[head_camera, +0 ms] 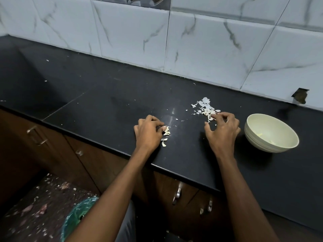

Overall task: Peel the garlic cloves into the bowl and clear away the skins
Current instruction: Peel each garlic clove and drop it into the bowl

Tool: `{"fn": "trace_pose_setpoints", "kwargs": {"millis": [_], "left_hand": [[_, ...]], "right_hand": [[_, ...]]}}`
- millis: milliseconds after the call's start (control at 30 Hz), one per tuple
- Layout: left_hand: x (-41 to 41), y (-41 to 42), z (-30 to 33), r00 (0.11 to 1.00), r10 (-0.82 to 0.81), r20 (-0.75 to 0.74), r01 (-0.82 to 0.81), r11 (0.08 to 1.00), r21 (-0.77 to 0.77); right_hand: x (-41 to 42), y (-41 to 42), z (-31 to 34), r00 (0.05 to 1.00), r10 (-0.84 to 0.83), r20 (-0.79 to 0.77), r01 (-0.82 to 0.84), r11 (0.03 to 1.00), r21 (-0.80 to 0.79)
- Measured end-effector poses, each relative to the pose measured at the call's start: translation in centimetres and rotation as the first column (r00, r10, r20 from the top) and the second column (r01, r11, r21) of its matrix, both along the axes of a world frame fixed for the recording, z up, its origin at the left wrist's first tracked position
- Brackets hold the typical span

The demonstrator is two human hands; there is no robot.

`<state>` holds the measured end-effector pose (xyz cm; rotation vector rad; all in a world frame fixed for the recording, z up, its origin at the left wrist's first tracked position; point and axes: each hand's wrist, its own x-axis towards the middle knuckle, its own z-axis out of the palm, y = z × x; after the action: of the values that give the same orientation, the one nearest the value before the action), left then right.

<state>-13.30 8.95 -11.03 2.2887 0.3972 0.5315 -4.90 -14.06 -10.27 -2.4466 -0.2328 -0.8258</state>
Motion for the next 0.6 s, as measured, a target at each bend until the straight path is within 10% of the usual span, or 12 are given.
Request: {"fn": "trace_pose_setpoints", "kwargs": {"millis": [333, 600], "left_hand": [[-0.3, 0.8, -0.1, 0.996, -0.013, 0.091, 0.031, 0.981, -0.193], [-1.4, 0.8, 0.4, 0.986, -0.038, 0.159, 0.090, 0.937, -0.339]], "right_hand": [[-2.7, 4.3, -0.6, 0.845, 0.511, -0.157, -0.489, 0.858, 0.159], [-4.4, 8.0, -0.1, 0.724, 0.600, -0.342, -0.580, 0.797, 0.169]]}}
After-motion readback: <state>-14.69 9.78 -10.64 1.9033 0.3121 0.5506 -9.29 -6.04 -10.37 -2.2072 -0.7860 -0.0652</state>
